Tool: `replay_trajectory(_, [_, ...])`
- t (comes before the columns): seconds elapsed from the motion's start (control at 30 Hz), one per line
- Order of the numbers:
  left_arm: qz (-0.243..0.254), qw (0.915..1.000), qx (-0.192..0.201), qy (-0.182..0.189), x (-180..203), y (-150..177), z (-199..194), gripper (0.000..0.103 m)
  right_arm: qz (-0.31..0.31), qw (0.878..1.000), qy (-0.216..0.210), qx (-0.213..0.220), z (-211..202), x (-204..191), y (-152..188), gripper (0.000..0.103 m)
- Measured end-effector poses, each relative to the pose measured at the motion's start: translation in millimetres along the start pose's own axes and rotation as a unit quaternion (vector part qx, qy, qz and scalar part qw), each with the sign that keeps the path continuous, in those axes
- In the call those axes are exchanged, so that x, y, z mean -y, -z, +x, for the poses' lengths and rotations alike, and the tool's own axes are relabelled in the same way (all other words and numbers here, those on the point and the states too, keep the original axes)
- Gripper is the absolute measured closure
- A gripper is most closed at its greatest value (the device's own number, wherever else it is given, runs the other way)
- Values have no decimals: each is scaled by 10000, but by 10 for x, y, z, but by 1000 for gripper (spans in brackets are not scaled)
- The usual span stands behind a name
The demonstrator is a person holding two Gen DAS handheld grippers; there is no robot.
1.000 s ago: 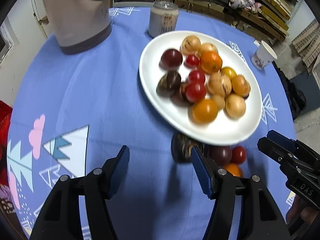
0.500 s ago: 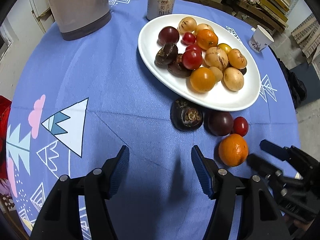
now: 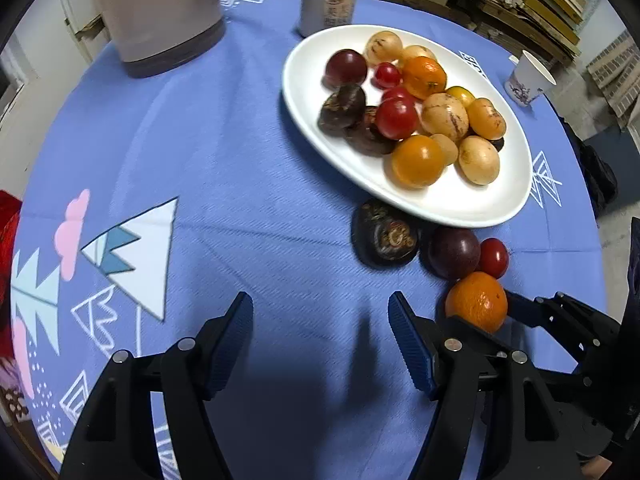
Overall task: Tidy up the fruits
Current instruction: 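Grasp the mandarin with the right tool while the left tool grasps the brown mangosteen, then lower the mandarin and mangosteen onto the plate and open both tools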
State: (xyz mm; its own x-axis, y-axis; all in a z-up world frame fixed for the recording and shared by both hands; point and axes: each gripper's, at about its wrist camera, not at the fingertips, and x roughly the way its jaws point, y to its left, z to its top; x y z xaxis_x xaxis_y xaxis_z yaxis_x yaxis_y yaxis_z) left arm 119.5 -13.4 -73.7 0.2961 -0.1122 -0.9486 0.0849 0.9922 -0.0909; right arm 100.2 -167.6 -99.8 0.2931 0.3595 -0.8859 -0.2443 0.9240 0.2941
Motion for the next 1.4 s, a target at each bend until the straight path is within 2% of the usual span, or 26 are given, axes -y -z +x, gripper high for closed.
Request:
replay_trajectory(0.33, [494, 9986, -87, 176, 269, -206, 249, 34, 591, 9980, -225, -50, -130, 384, 131, 56])
replay_trajectory(0.4, [509, 9985, -109, 160, 304, -255, 320, 38, 647, 9976, -233, -32, -143, 422, 132, 56])
replay_trajectory(0.43, [522, 9984, -130, 175, 312, -275, 349, 43, 651, 9976, -233, -26, -149, 430, 132, 56])
replay_trajectory(0.5, [562, 9980, -185, 228, 331, -302, 403, 46, 649, 9976, -232, -7, -165, 438, 124, 56])
replay_trajectory(0.6, [802, 9967, -63, 59, 392, -319, 413, 56, 623, 9978, -245, 7, -174, 424, 99, 56])
replay_trajectory(0.77, [817, 9966, -67, 68, 402, -357, 433, 58, 542, 9983, -227, -21, -179, 372, 63, 56])
replay_trajectory(0.9, [576, 9980, -143, 195, 321, -342, 379, 58, 479, 9986, -225, 38, -246, 325, 51, 56])
replay_trajectory(1.27, [311, 9991, 84, 268, 72, -88, -95, 58, 388, 9988, -194, 225, -451, 231, 24, 56])
replay_trajectory(1.4, [328, 9990, 212, 228, 94, -65, -219, 58, 317, 9989, -190, 301, -522, 170, 0, 56])
